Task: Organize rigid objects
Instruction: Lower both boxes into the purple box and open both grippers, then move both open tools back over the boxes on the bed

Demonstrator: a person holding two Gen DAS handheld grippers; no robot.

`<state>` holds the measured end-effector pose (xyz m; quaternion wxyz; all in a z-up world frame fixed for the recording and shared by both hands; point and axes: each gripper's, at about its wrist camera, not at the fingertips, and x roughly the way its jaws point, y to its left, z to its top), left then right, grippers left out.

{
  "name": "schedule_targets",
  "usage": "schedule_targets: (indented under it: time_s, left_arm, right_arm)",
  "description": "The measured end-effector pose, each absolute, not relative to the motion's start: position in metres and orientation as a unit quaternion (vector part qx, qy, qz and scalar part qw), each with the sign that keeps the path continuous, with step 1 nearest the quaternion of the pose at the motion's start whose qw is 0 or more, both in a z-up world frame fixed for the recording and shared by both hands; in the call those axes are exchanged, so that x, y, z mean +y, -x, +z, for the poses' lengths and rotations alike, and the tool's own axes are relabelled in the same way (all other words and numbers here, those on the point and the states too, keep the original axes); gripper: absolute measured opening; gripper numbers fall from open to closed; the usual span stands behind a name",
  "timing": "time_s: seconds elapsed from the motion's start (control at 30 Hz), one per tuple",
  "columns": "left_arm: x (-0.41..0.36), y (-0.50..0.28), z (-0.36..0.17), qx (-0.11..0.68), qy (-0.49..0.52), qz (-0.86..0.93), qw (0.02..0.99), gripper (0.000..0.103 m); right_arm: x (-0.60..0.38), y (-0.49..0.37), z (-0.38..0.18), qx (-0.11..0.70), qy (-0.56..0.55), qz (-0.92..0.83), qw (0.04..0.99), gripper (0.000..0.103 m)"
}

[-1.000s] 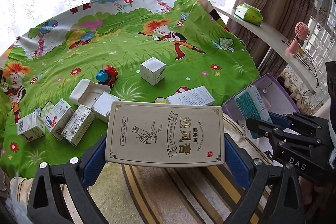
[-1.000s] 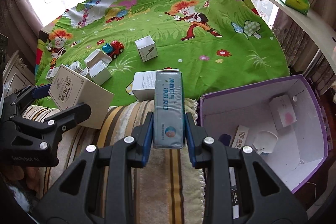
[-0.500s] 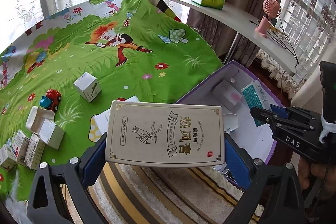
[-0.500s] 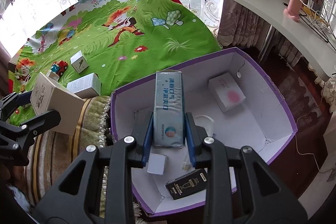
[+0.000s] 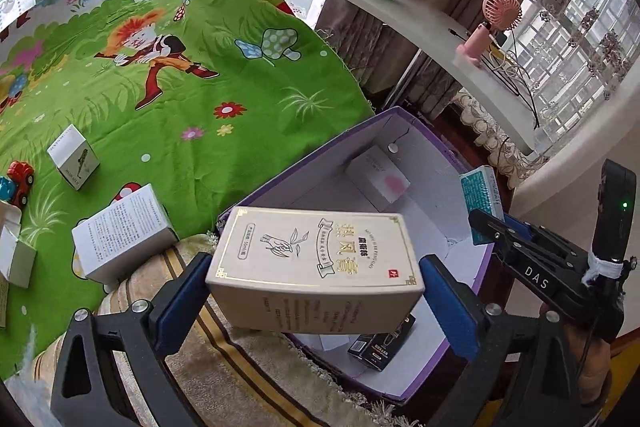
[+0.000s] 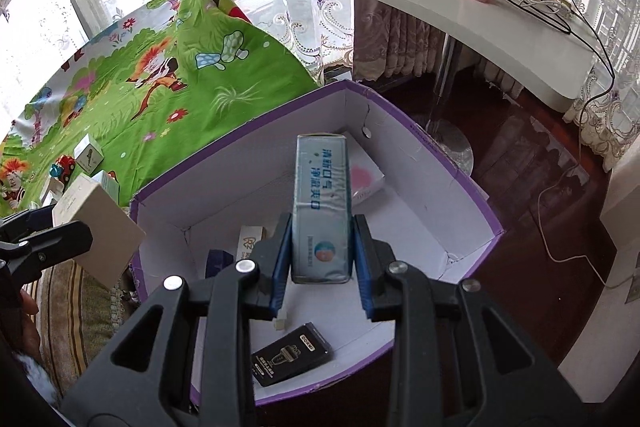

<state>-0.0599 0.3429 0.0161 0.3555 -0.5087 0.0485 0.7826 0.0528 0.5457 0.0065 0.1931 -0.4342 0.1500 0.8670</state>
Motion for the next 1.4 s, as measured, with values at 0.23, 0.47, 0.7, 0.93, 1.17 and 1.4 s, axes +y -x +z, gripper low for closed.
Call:
schedule_targets:
  time_s: [0.23,0.47,0.7,0.93,1.17,1.4]
  left_arm:
    - [0.339,0.063,0.014,0.029,0.516,0.781,0.350,0.103]
    - [0.327,0.063,0.023,0.024,0.496,0.798,0.342,0.103]
    - [0.301,0.068,0.035,0.008,0.469,0.821,0.325,0.103]
    - [0.273,0.072,0.044,-0.007,0.452,0.834,0.316,0.102]
    - [0.237,0.076,0.051,-0.026,0.437,0.850,0.293,0.101]
    - [0.198,0.078,0.048,-0.040,0.438,0.859,0.262,0.101]
  right_arm:
    - [0.553,-0.055,0.005,0.163,0.429,0.867,0.193,0.060]
    - [0.551,-0.053,0.005,0.164,0.431,0.867,0.190,0.062]
    - [0.538,-0.047,0.011,0.151,0.431,0.872,0.176,0.063]
    - [0.512,-0.035,0.014,0.120,0.440,0.877,0.153,0.063]
    - [0.480,-0.022,0.018,0.113,0.444,0.882,0.111,0.063]
    - [0.443,-0.007,0.018,0.100,0.452,0.884,0.069,0.063]
